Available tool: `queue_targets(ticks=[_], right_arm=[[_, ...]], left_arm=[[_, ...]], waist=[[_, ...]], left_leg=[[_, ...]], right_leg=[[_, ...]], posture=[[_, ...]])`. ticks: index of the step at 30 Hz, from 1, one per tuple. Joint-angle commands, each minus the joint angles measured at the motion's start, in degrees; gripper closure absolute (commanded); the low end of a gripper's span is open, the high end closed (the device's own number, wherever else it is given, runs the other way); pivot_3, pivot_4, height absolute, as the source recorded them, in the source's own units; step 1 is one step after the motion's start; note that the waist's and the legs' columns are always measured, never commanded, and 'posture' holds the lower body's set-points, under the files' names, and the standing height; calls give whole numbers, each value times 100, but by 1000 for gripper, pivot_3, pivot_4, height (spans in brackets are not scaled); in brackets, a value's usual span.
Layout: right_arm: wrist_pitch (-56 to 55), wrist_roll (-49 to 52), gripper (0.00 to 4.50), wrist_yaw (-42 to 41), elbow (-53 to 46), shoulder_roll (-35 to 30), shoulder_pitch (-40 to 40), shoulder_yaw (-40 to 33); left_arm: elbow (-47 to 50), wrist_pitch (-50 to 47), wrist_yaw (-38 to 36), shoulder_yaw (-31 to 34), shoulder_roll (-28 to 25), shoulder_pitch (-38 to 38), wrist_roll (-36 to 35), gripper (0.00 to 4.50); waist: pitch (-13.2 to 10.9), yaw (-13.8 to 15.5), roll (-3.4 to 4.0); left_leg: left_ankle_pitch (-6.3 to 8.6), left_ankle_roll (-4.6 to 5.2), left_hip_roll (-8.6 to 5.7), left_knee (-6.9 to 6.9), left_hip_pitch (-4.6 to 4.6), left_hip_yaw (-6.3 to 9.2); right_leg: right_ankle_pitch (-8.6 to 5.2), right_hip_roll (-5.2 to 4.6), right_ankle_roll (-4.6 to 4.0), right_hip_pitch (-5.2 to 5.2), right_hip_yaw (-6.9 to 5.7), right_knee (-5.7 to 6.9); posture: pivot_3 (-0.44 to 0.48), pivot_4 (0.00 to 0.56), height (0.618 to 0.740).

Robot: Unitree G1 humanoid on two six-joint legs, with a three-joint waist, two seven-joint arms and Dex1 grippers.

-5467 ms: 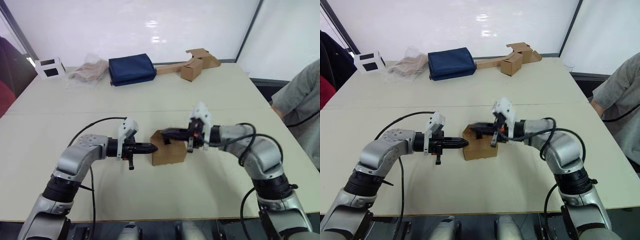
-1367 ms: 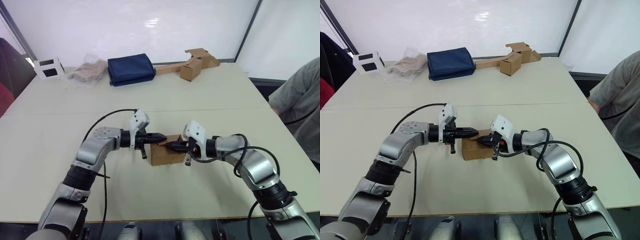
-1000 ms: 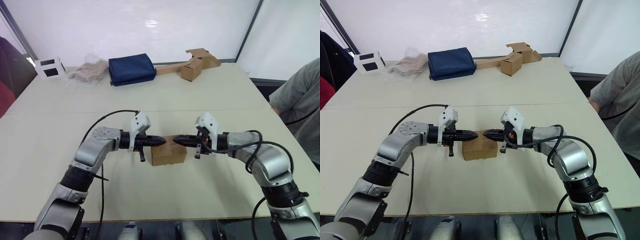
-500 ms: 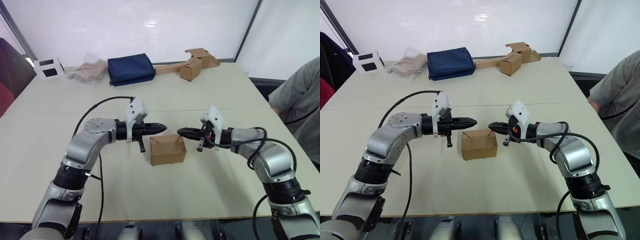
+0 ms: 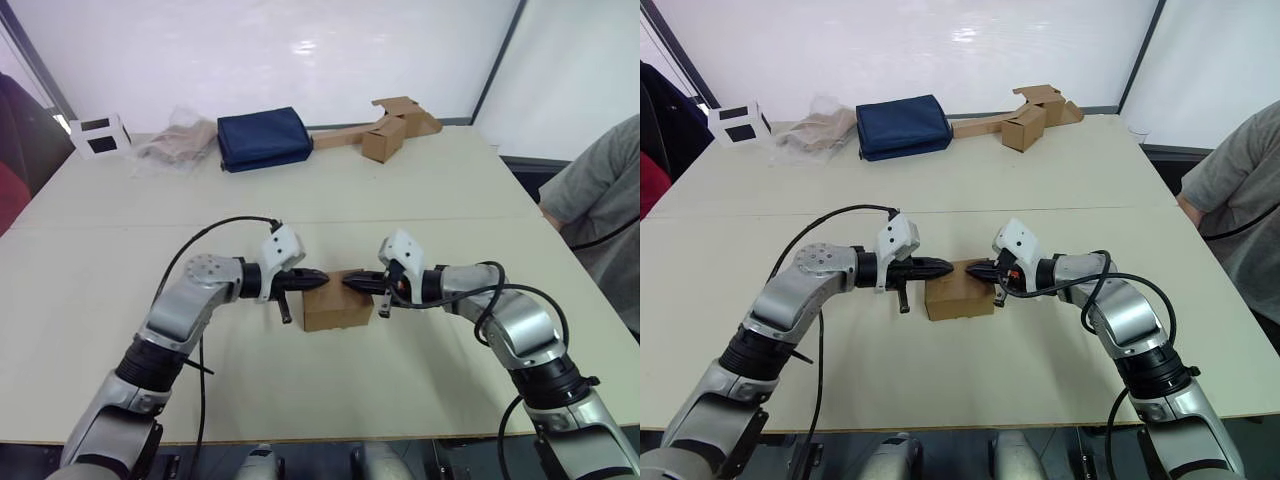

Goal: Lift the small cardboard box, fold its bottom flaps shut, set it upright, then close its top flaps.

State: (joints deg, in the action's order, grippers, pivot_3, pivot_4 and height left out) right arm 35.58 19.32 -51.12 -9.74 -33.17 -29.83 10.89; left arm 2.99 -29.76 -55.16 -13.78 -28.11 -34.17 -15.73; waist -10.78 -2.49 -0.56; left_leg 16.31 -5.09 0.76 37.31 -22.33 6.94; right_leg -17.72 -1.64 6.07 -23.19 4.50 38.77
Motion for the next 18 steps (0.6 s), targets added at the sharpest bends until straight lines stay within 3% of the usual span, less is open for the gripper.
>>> queue_targets(ticks=[1,3,7,11,14,18], right_arm=[[-48,90,4500,15,-37,106,-42,-126],[12,216,4500,68,-33,213,-54,-255],[219,1010,4500,433,-57,592,-115,-1272],[736,1752,4500,769,-220,535,157,-2290],[1134,2241,4500,912,-328,380,460,-2855],[1390,2490,4500,937,-529,84,894,-3155]], left_arm=[[110,-70,8,80,22,102,-89,4450],[166,-141,24,190,65,129,-221,4450],[399,-282,901,1549,672,33,-1143,4450],[733,-1016,871,1980,-4,450,-1373,4450],[1089,-1058,660,2188,-437,1291,-1518,4450],[1462,-1173,642,2390,-709,1965,-1697,4450]], waist=[[0,-1,0],[0,-4,0],[-1,5,-1],[0,-11,1],[2,-20,8],[0,20,6]], left_leg=[[0,0,0,0,0,0],[0,0,0,0,0,0],[0,0,0,1,0,0],[0,0,2,-1,-3,4],[0,1,3,-15,4,-1],[0,0,4,-14,3,-5]], right_leg=[[0,0,0,0,0,0],[0,0,0,1,0,0],[0,-1,0,0,0,0],[0,-1,0,-2,-2,1],[0,-1,0,-2,3,-7],[0,-2,-1,-1,5,-8]], posture=[[0,150,740],[0,150,740],[0,150,740],[0,150,740],[0,150,740],[0,150,740]])
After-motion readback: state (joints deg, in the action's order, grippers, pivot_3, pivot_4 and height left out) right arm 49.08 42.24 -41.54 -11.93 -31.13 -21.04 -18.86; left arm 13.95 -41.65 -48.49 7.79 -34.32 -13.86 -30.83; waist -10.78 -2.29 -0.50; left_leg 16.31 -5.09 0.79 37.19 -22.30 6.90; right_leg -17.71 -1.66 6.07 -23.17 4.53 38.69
